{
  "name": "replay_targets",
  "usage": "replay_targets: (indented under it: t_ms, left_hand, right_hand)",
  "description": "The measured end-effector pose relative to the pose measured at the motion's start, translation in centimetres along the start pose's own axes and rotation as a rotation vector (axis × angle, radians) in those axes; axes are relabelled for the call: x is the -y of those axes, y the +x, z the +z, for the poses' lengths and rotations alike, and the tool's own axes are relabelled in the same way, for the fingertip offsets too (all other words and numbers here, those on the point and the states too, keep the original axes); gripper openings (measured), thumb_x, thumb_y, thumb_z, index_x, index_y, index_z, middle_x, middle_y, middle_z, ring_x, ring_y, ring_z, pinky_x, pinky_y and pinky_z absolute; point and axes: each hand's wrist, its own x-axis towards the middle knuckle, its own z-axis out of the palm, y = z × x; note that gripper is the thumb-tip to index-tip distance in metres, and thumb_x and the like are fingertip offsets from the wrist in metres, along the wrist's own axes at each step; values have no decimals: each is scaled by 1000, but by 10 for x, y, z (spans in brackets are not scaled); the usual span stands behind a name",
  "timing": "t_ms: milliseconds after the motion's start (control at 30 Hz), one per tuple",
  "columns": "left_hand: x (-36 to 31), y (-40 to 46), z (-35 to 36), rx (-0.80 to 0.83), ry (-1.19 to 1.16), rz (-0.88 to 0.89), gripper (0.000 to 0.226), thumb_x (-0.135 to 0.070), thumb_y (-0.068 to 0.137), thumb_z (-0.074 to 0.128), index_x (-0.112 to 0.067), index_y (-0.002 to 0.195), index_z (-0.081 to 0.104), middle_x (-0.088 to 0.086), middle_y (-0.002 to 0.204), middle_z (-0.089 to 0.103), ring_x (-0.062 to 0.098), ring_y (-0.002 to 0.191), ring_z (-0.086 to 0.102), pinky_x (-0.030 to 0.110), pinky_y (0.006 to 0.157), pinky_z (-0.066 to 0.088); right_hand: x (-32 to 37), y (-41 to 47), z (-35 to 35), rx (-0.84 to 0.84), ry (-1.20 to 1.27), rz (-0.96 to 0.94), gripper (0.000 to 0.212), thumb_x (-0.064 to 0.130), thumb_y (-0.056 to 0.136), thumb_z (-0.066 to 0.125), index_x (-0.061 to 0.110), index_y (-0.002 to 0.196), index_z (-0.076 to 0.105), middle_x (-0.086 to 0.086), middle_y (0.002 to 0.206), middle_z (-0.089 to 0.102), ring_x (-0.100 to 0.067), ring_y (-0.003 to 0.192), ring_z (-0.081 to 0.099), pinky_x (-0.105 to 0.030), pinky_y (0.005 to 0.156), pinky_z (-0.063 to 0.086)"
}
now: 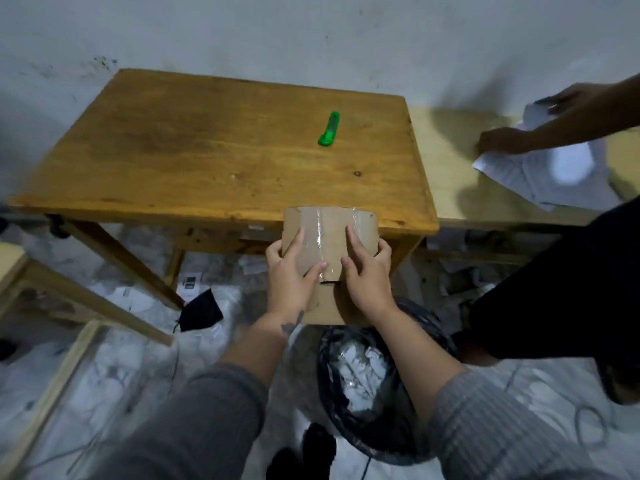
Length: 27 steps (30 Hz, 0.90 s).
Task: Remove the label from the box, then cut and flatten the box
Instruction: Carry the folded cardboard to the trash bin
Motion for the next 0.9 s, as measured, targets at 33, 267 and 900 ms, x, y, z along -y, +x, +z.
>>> replay_targets:
  t_ms: [33, 267, 900]
  left_hand:
    - [6, -11, 9, 25, 1, -17, 70, -27, 84, 72, -29, 145, 38, 9, 143, 27, 18, 131, 34, 11, 94, 21]
    - [61, -76, 90, 199, 31, -99, 75, -28, 82, 73, -31, 146, 35, 7, 139, 29, 12, 119, 37, 10, 94, 19]
    - [352, -68, 379, 523, 353, -403, 99, -19, 88, 67, -14, 151, -9, 21, 154, 17, 33, 138, 29, 39, 110, 26]
  right_hand:
    - [-11, -11, -3, 3, 7, 42, 54, 21, 95, 49, 48, 139, 32, -11, 150, 10, -28, 141, 17, -37, 115, 17]
    - [-110, -73, -14, 30, -40, 252, 54, 25, 96, 48, 50, 139, 29, -12, 149, 11, -30, 138, 22, -38, 113, 19]
    - [-506, -53, 116, 288, -130, 527, 75, 25, 93, 54, 53, 142, 4, -16, 158, -5, -35, 141, 23, -37, 116, 23]
